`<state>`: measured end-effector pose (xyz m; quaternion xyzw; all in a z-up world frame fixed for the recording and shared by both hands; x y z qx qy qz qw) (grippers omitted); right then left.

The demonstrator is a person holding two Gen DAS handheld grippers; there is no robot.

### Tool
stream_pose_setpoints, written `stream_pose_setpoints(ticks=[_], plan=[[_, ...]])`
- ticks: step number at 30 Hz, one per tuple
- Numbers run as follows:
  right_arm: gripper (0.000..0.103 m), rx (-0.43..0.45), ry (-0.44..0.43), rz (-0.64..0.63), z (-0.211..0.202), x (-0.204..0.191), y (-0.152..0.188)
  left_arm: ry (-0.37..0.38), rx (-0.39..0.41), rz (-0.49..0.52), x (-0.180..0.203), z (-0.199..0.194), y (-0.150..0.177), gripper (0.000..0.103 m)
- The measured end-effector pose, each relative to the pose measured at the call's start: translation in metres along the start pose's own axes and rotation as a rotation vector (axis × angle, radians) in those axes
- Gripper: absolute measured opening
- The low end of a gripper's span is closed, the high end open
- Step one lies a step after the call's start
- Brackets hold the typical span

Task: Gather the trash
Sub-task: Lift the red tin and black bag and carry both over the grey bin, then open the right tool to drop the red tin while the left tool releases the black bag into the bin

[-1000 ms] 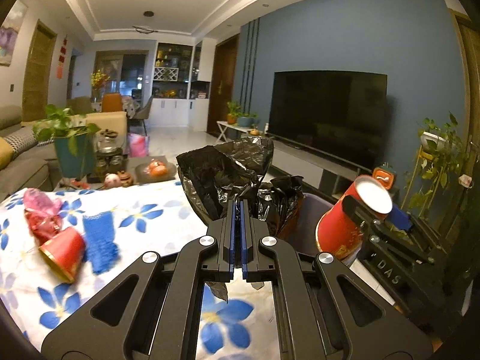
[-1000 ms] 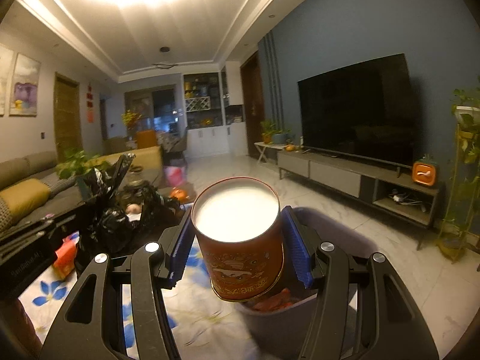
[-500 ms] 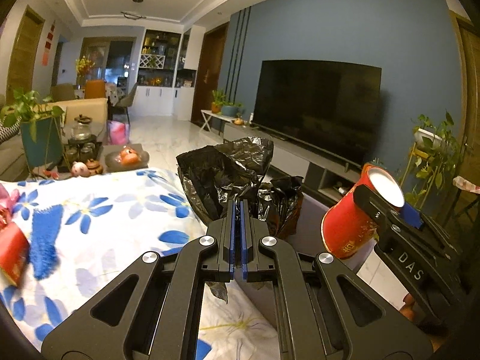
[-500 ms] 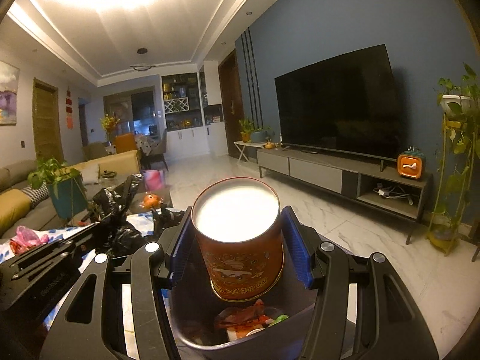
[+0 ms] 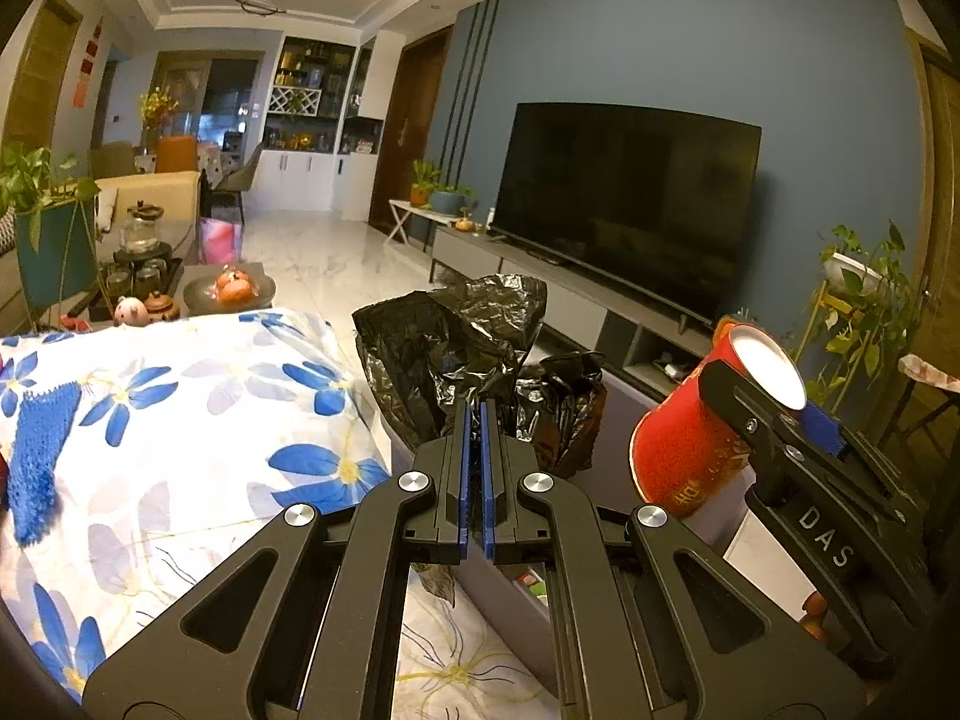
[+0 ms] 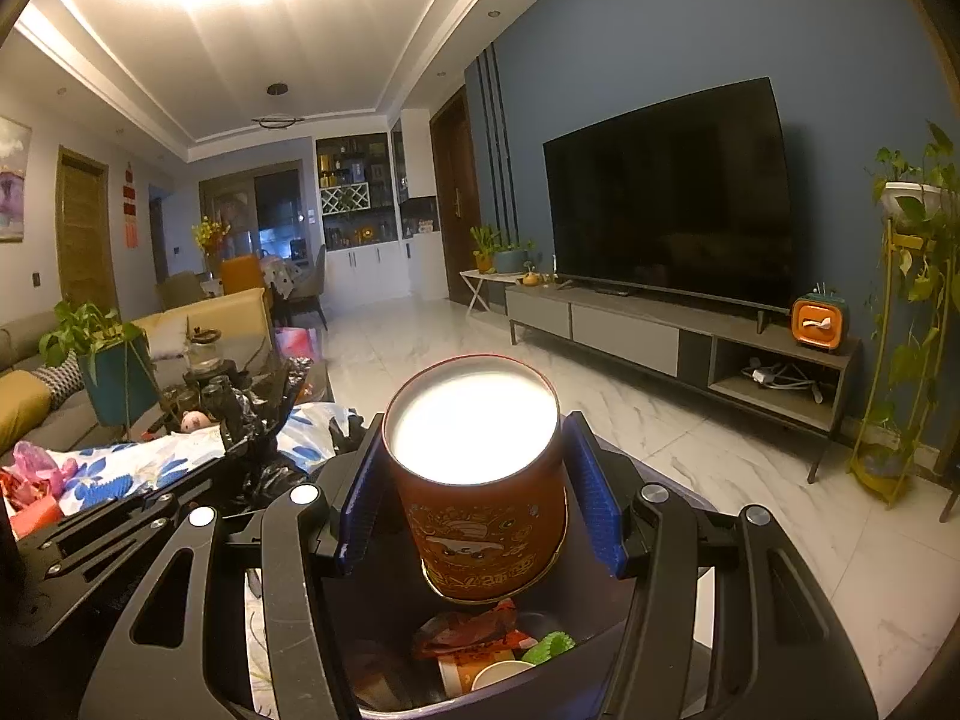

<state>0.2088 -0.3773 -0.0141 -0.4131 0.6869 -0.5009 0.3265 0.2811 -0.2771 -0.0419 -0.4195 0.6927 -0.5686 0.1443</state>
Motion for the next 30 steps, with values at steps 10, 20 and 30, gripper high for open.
stream_pose_setpoints(ticks=[10,20,30], plan=[[0.057,-0.019,-0.006,-0.001,0.012,0.003,0.003,0.013,-0.023,0.005,0.003,0.012,0.004,0.002],[0.065,-0.034,-0.003,-0.007,0.023,0.003,0.008,0.020,-0.037,-0.003,0.007,0.018,0.009,0.002],[0.072,-0.020,0.041,0.042,0.018,0.022,0.012,0.027,-0.064,0.025,0.009,0.025,0.014,0.004]])
Point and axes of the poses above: each gripper's, at about its wrist camera, not at the fingertips, and z roughly the way its jaws point, x to its right, y to its underside, the point moved 4 cm from there along z, roughly the way its jaws point, and after that the axes turned 14 degrees about y, right-handed, at the moved point
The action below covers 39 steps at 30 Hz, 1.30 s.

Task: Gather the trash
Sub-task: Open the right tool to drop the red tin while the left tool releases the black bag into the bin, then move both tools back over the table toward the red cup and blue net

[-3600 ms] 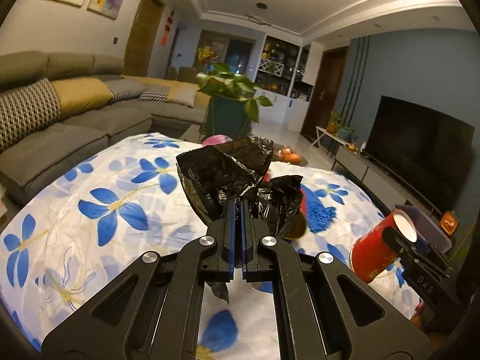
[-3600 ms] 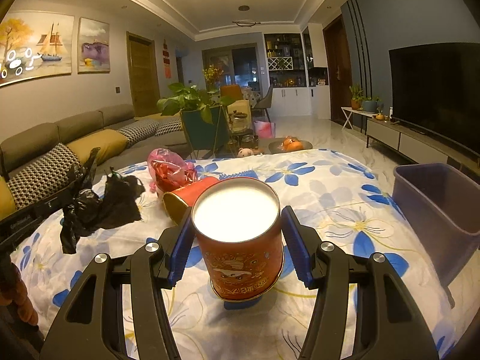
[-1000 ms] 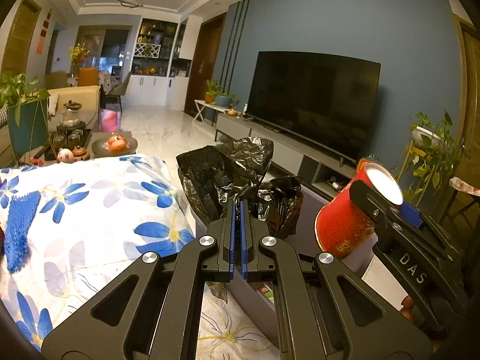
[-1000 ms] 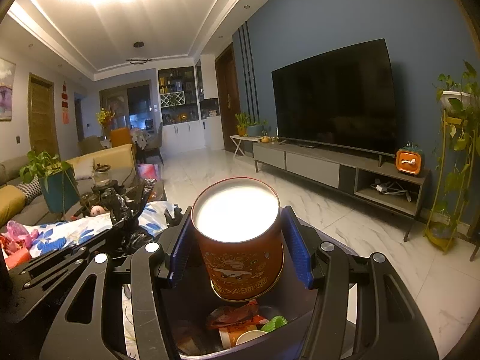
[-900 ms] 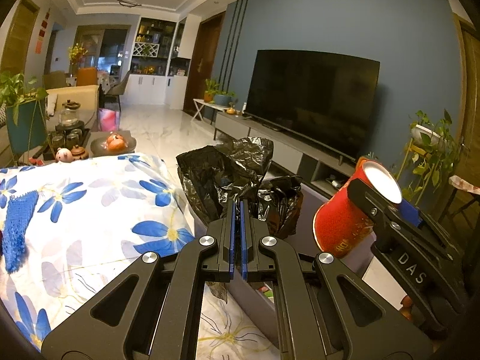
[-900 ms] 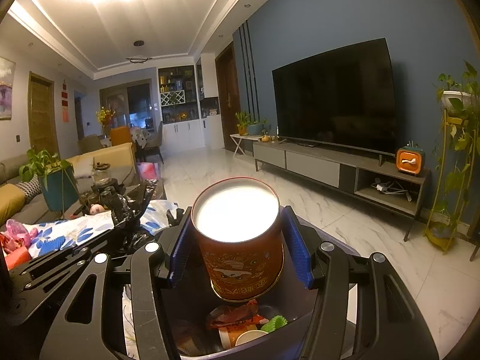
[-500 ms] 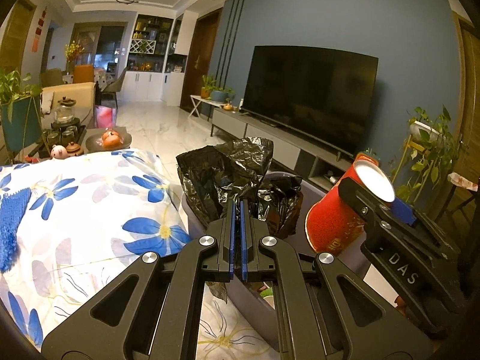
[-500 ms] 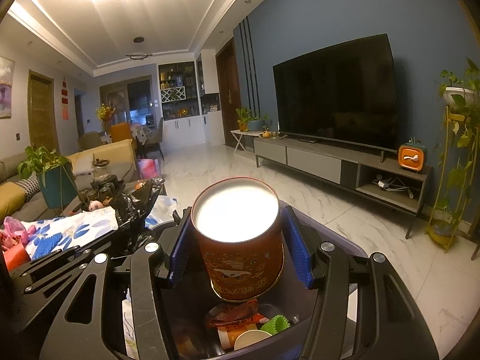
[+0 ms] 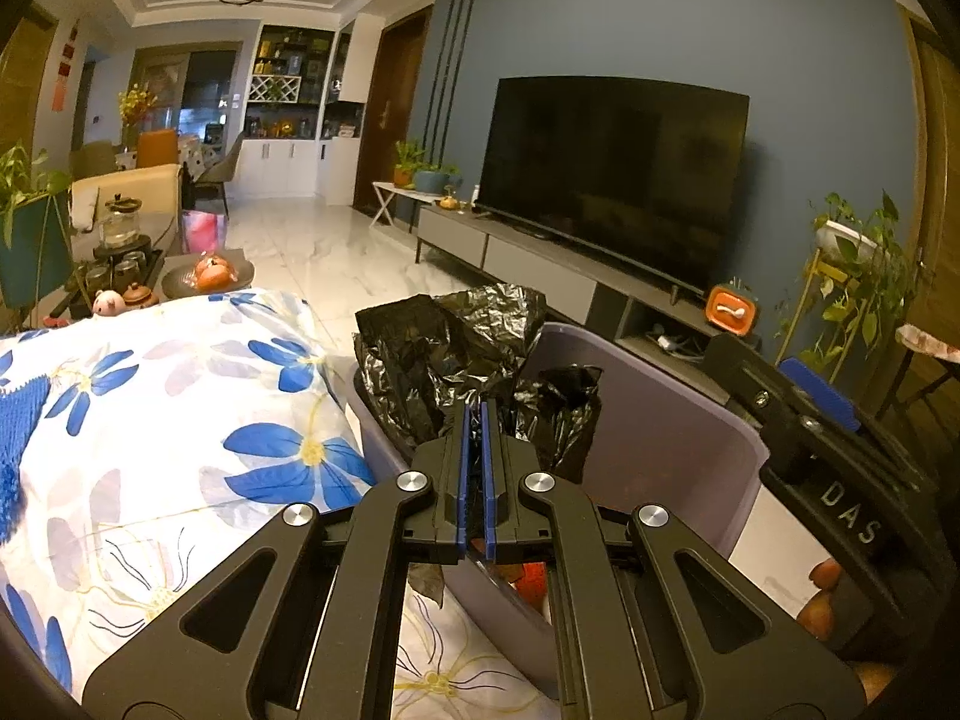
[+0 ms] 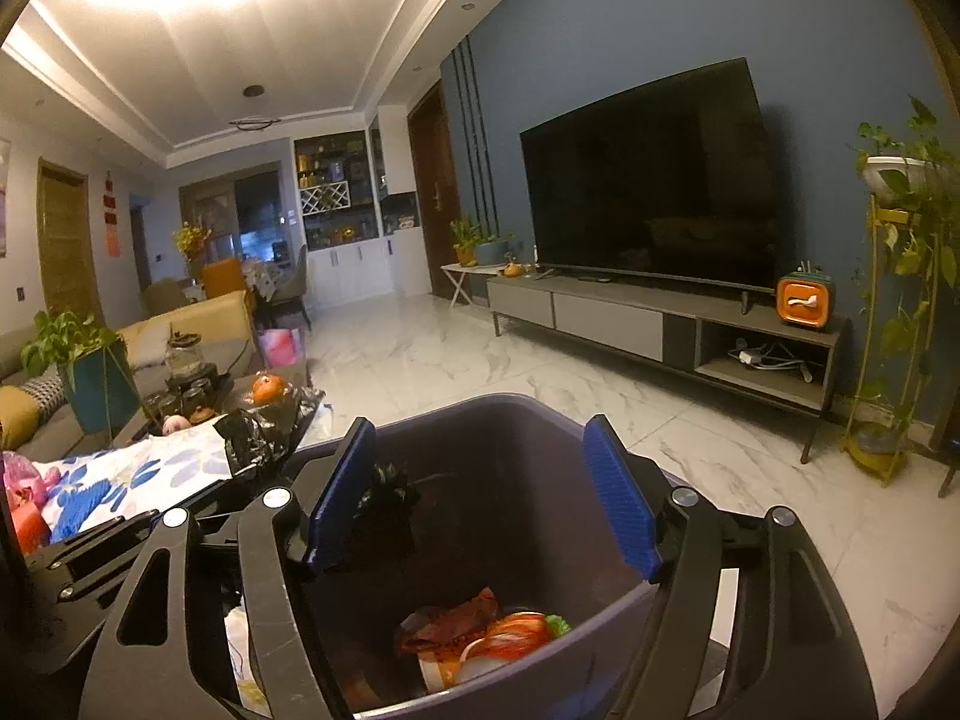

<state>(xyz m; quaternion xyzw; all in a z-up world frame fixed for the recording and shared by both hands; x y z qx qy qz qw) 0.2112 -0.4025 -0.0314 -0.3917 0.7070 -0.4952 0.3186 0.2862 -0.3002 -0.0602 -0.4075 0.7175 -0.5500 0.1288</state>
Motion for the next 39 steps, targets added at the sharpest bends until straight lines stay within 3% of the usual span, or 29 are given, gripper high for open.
stream_pose_setpoints(ticks=[1,3,4,5,10,20,24,28,39], plan=[[0.072,0.000,0.003,0.001,0.000,0.000,0.001,0.002,-0.006,0.002,0.000,0.001,0.000,0.009],[0.073,0.001,0.007,0.006,-0.002,0.001,0.001,-0.007,-0.015,0.005,0.000,0.001,0.001,0.027],[0.073,0.002,0.009,0.008,-0.002,0.001,0.001,-0.007,-0.010,0.005,0.000,0.000,0.001,0.046],[0.073,0.002,0.010,0.010,-0.003,0.001,0.001,-0.012,0.006,0.005,-0.001,-0.003,0.001,0.058],[0.073,-0.005,0.013,0.029,-0.007,0.003,0.000,-0.029,0.028,0.003,-0.003,-0.010,0.000,0.072],[0.073,0.005,0.018,0.026,-0.014,0.004,-0.001,-0.053,0.042,0.001,-0.008,-0.027,0.000,0.081],[0.074,-0.005,0.014,0.010,-0.019,0.000,0.000,-0.098,0.064,-0.021,-0.018,-0.049,-0.001,0.085],[0.080,-0.006,0.008,0.000,-0.028,-0.004,0.003,-0.167,0.088,-0.022,-0.027,-0.075,0.000,0.088],[0.084,-0.014,-0.087,-0.038,-0.075,-0.042,0.017,-0.301,0.146,-0.058,-0.054,-0.157,0.010,0.091]])
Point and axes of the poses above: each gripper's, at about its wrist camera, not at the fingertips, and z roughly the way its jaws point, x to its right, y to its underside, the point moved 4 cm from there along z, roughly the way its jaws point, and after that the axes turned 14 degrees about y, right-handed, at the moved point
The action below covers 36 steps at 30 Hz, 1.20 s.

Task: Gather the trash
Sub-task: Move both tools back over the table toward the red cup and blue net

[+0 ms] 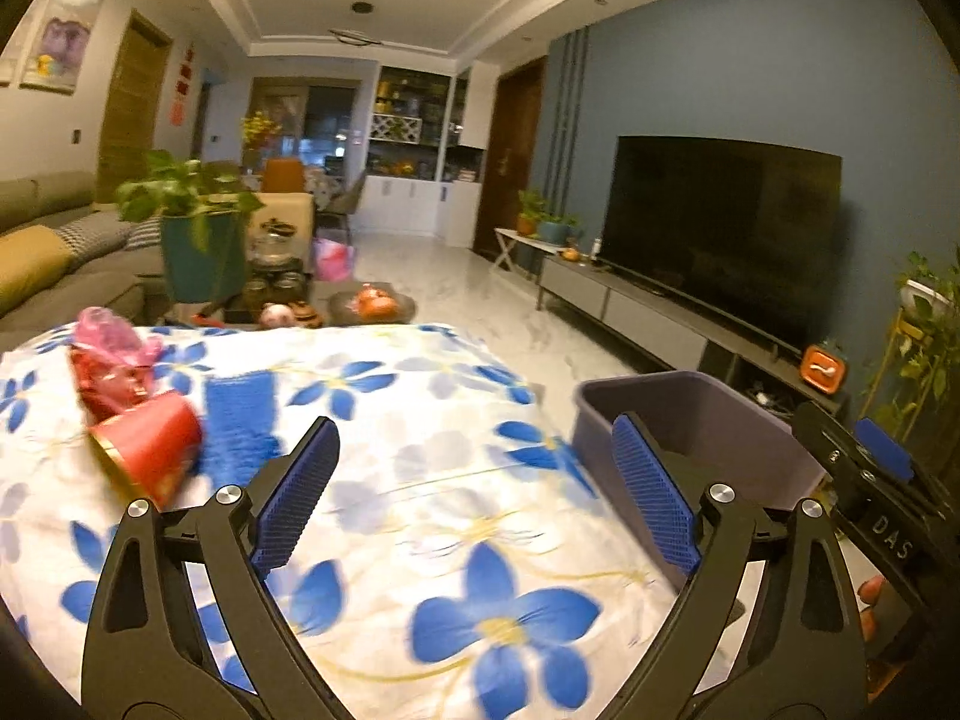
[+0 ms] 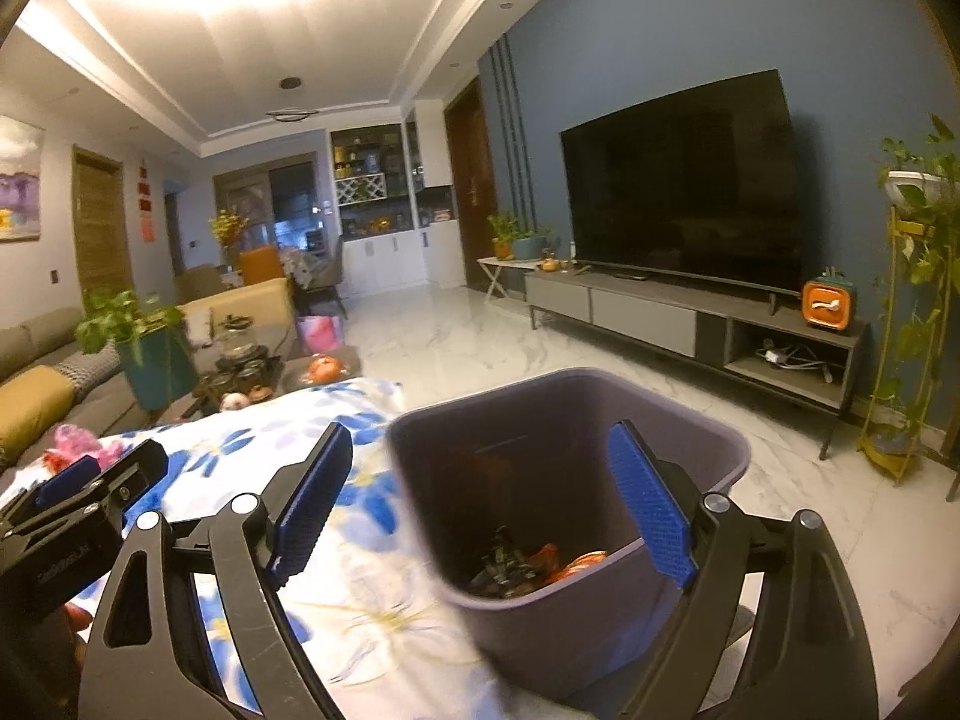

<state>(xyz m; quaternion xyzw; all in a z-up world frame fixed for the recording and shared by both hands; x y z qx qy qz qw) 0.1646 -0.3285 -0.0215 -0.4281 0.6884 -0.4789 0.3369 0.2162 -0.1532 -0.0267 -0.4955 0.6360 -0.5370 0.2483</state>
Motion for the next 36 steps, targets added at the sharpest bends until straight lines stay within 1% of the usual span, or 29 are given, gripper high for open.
stream_pose_setpoints(ticks=[6,14,20,24,29,33,36], plan=[[0.084,-0.002,-0.047,-0.020,-0.024,-0.027,0.009,-0.056,-0.007,0.003,-0.023,-0.027,0.009,0.091],[0.084,-0.023,-0.092,-0.055,-0.046,-0.063,0.020,-0.109,-0.007,-0.042,-0.061,-0.061,0.023,0.091],[0.084,-0.030,-0.121,-0.084,-0.059,-0.090,0.033,-0.166,-0.010,-0.072,-0.093,-0.086,0.032,0.091],[0.084,-0.041,-0.155,-0.098,-0.065,-0.111,0.040,-0.207,0.008,-0.089,-0.117,-0.105,0.033,0.091],[0.084,-0.046,-0.212,-0.146,-0.073,-0.148,0.050,-0.271,0.028,-0.114,-0.147,-0.124,0.032,0.091],[0.084,-0.059,-0.250,-0.181,-0.073,-0.176,0.056,-0.280,0.031,-0.141,-0.165,-0.131,0.032,0.091],[0.084,-0.055,-0.258,-0.194,-0.073,-0.189,0.060,-0.278,0.029,-0.147,-0.175,-0.132,0.031,0.091]])
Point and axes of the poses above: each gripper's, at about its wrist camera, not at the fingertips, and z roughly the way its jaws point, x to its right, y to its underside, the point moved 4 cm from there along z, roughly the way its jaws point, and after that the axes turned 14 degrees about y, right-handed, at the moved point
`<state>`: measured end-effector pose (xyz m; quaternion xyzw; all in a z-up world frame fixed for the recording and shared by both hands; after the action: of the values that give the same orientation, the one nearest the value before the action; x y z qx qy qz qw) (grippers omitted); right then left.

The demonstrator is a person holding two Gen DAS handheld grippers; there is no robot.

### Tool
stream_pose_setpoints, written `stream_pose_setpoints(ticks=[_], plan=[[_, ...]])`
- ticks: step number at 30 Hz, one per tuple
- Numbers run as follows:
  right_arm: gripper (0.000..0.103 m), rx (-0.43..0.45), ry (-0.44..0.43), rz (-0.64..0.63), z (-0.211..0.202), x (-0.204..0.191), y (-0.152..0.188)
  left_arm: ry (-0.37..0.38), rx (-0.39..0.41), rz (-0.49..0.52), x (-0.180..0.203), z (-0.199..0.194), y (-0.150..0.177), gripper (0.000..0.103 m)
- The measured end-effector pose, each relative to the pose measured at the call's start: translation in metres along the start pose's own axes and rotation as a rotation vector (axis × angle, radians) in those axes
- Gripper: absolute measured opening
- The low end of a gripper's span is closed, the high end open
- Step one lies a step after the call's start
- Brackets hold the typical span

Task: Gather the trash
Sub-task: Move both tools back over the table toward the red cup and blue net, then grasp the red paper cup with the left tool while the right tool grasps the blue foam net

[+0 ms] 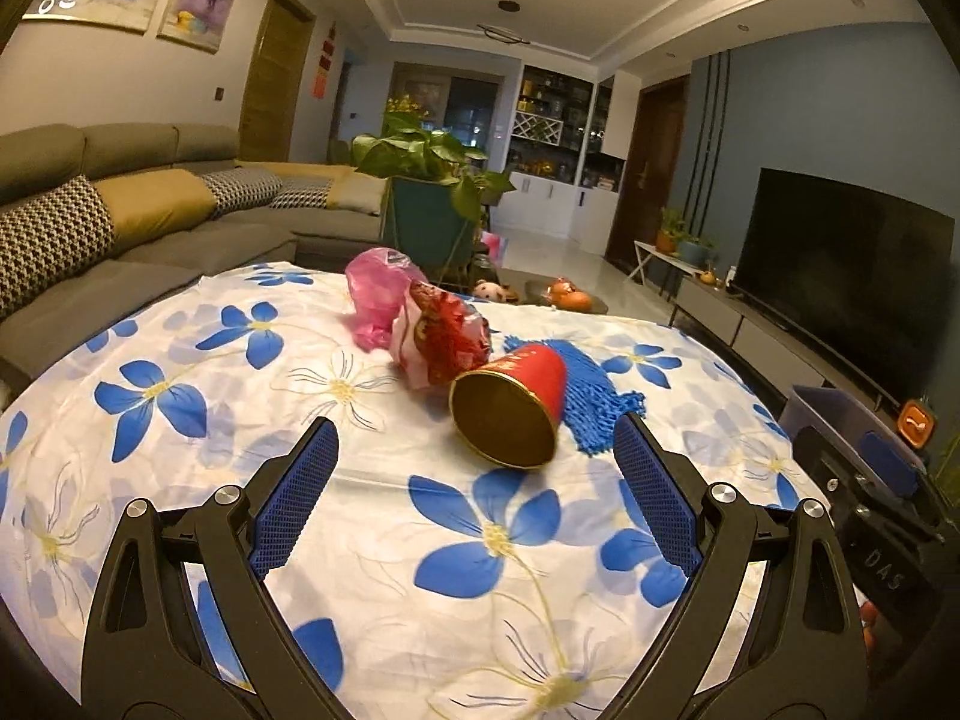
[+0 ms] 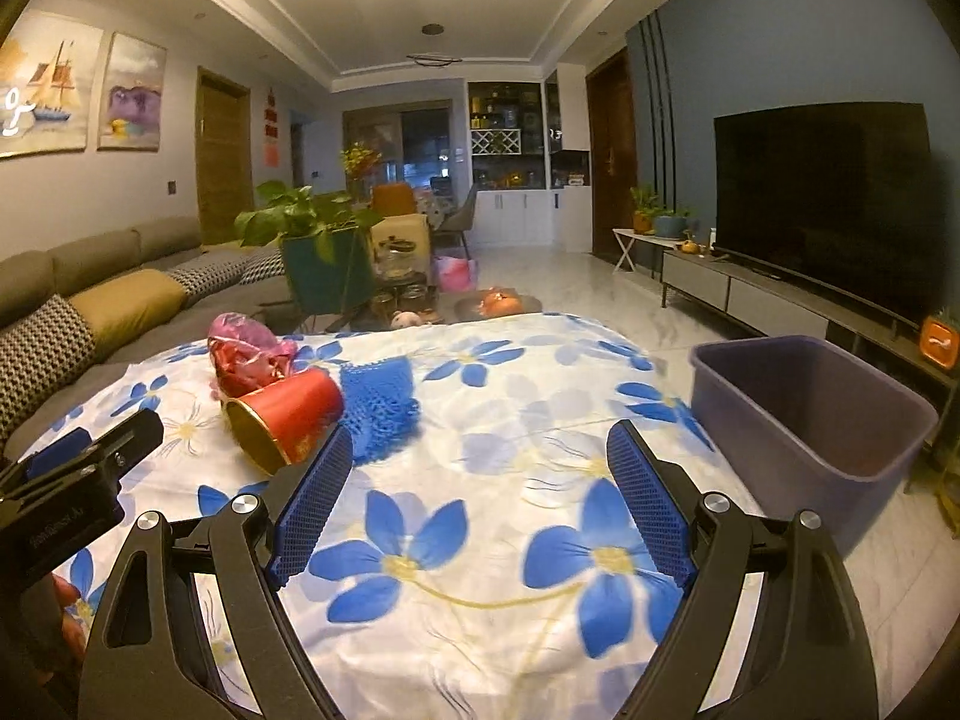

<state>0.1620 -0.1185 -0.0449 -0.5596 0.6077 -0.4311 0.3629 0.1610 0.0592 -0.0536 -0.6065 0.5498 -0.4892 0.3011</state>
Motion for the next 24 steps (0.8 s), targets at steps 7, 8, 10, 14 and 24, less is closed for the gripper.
stream_pose_setpoints(ticks=[7,8,10,14,24], plan=[[0.084,0.005,0.010,-0.006,0.017,-0.017,-0.006,0.029,-0.028,-0.013,-0.004,0.019,-0.003,0.090],[0.084,0.009,0.013,-0.007,0.019,-0.018,-0.007,0.039,-0.032,-0.016,-0.003,0.024,-0.004,0.088],[0.084,0.021,0.022,-0.009,0.023,-0.020,-0.010,0.051,-0.041,-0.021,-0.002,0.034,-0.005,0.085],[0.084,0.023,0.021,-0.004,0.035,-0.021,-0.013,0.084,-0.089,-0.025,0.003,0.064,-0.006,0.067],[0.084,-0.005,0.005,0.009,0.061,-0.016,-0.016,0.157,-0.195,-0.070,0.009,0.112,0.000,0.015]])
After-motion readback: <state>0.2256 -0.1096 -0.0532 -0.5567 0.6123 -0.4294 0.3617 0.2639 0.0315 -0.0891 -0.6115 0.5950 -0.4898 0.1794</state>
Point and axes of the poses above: each gripper's, at about its wrist camera, not at the fingertips, and z roughly the way its jaws point, x to its right, y to its underside, the point moved 4 cm from there along z, roughly the way its jaws point, and after that the axes turned 14 degrees about y, right-handed, at the moved point
